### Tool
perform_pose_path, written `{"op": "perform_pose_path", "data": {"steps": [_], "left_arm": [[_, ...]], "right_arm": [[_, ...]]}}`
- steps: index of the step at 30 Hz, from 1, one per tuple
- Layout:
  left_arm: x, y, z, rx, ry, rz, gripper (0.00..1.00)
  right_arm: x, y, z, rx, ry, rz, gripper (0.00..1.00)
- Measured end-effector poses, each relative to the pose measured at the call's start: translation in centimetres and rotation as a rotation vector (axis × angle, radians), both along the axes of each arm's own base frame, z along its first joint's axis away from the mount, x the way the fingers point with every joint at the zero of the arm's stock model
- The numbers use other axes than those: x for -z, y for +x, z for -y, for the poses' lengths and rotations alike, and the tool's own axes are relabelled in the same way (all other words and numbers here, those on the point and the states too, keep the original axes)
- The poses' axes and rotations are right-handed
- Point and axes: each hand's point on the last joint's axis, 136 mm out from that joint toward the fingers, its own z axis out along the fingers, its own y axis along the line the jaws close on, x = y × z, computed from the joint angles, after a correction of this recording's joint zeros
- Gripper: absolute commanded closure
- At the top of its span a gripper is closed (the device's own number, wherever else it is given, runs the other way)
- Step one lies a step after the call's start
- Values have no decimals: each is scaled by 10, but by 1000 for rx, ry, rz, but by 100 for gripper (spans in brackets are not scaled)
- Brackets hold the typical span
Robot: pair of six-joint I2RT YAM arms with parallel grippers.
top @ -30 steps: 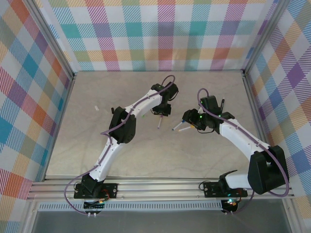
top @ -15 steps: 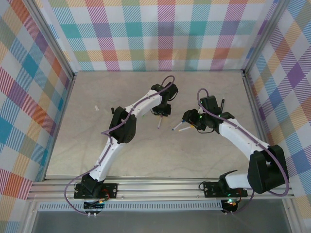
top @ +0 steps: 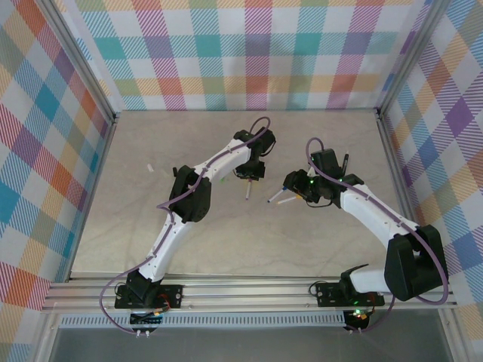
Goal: Open the pen caps
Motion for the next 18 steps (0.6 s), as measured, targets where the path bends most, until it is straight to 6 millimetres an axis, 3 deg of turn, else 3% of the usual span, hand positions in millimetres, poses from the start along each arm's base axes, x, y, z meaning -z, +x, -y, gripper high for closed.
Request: {"op": "perform_pose_path", "data": {"steps": [11,18], "left_arm": [[-8,1,-5,-19,-44,-22,85],[-40,3,-8,-45,-121,-10,85]], "right_arm": [[24,1,-14,-37,41,-47,52],[37,9,-40,-96,109,-58,53]]}}
